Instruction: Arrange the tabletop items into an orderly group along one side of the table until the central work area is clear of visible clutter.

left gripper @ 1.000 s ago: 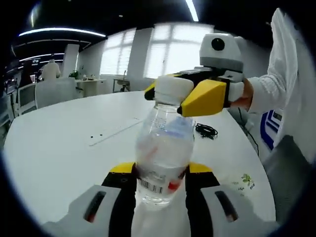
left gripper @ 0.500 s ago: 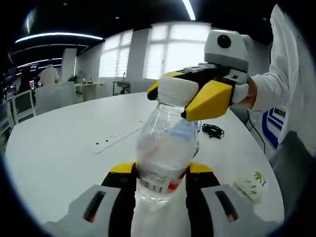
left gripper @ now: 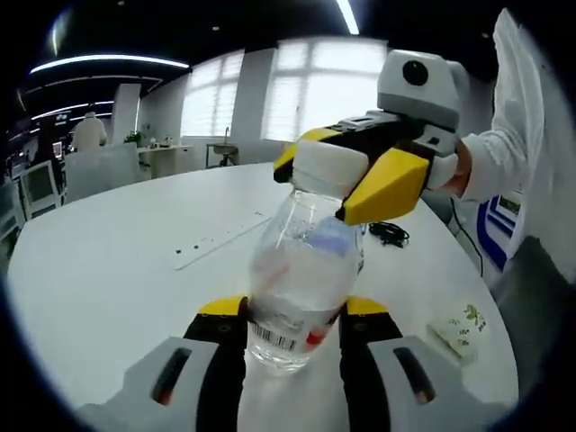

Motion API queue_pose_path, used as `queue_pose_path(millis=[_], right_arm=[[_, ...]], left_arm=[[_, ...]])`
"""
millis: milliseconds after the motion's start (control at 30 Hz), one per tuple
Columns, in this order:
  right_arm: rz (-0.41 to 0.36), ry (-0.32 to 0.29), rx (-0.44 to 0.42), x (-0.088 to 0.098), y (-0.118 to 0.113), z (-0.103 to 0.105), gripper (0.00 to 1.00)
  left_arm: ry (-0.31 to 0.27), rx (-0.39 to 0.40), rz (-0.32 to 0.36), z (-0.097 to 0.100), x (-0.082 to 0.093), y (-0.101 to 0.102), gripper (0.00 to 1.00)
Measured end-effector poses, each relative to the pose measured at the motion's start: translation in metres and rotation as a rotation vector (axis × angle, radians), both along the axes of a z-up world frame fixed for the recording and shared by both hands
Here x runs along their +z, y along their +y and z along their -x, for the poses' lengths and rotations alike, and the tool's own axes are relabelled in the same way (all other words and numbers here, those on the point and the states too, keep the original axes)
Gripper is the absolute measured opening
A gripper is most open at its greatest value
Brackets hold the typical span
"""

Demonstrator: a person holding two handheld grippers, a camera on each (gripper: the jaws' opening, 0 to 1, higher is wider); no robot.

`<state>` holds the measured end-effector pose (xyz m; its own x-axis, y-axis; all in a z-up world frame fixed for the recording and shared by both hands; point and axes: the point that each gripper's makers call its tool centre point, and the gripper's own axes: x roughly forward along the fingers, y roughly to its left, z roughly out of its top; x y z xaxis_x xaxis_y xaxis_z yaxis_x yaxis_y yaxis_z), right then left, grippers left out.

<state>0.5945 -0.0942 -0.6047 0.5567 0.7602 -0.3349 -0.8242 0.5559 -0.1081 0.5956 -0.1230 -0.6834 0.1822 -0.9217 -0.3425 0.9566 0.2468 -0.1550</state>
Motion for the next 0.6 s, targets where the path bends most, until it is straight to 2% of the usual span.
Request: queue_pose_path(millis=[100, 600], right_arm=[[0.017, 0.005, 0.002, -0.0056, 0.0005, 0.0019, 0.19], [0.020, 0.006, -0.003, -0.0043, 0.0024, 0.0034, 0.20]], left_arm=[[0.004, 0.001, -0.018, 0.0008, -0.0050, 0.0012, 0.39], [0.044, 0.013, 0.025, 0.0004, -0.0019, 0.0024, 0.42]])
